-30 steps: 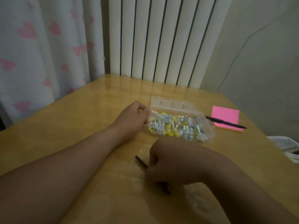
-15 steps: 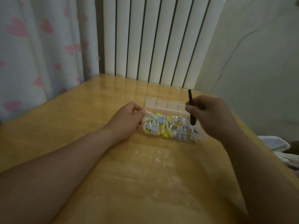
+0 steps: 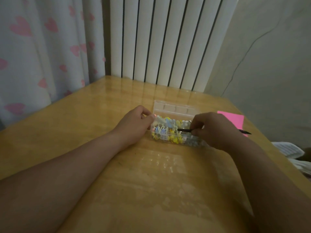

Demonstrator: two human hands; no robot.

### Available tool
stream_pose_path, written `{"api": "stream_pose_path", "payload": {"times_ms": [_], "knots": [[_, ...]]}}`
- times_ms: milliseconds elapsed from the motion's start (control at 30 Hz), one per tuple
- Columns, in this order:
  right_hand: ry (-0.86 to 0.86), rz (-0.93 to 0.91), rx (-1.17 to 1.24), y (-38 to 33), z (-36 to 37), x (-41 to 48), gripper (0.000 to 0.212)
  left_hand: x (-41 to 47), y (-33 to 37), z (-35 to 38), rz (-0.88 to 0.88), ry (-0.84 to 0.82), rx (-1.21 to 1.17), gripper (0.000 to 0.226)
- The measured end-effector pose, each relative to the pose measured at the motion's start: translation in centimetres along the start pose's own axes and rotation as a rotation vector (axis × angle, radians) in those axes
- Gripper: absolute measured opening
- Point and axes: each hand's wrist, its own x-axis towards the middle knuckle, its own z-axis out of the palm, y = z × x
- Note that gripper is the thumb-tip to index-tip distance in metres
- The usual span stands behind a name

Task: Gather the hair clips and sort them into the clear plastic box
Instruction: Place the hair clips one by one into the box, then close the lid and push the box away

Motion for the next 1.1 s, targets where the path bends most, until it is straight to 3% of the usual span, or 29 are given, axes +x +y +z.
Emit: {"api": "stream_pose_path", "payload": {"times_ms": [133, 267, 333, 633, 767, 967, 1100], "knots": [[0.104, -0.011, 0.187, 0.6, 0.1, -0.2, 0.003, 0.1, 0.0, 0.0, 0.001, 0.000, 0.000, 0.020], [0.403, 0.146, 0.365, 2.4, 0.0, 0.1, 0.008, 0.1, 0.0, -0.1, 0.000, 0.004, -0.005, 0.019], [0.456, 0.226, 0.444, 3.3, 0.6, 0.3, 0.014, 0.2, -0.2, -0.2, -0.006, 0.008, -0.010, 0.018], [0.327, 0.307, 0.750, 4.3, 2.4, 1.2, 0.039, 0.3, 0.7, -1.3, 0.035, 0.136, 0.020, 0.021], [0.292, 0.383, 0.887, 4.5, 2.4, 1.4, 0.050, 1.0, 1.8, -1.8, -0.012, 0.193, -0.088, 0.020], [0.289, 0.395, 0.929, 4.7, 2.6, 1.4, 0.050, 3.6, 2.4, 0.2, -0.201, -0.003, -0.070, 0.031], [0.268, 0.355, 0.897, 4.5, 2.6, 1.5, 0.048, 6.7, 2.7, 2.0, -0.249, -0.032, -0.092, 0.027]]}}
